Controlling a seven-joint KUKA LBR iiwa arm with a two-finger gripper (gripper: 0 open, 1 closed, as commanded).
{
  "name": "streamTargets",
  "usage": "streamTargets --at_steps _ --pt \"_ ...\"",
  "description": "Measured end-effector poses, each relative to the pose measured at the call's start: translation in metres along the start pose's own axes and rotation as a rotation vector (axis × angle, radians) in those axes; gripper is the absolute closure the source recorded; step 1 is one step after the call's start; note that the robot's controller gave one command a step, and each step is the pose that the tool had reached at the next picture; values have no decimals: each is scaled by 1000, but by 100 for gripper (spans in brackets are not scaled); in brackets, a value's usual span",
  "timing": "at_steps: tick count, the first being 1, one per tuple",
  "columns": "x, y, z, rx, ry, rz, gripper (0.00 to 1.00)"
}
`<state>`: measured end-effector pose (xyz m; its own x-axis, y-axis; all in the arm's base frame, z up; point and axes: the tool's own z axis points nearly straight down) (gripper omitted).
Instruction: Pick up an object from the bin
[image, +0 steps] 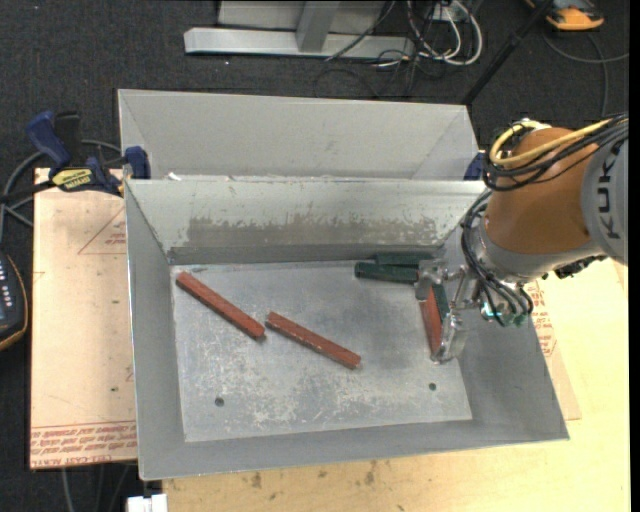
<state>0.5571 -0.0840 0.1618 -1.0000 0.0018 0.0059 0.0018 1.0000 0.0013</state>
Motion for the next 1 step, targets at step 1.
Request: streamTargets --at_steps 1 --pt "-42 85 -4 -4 -12 73 0"
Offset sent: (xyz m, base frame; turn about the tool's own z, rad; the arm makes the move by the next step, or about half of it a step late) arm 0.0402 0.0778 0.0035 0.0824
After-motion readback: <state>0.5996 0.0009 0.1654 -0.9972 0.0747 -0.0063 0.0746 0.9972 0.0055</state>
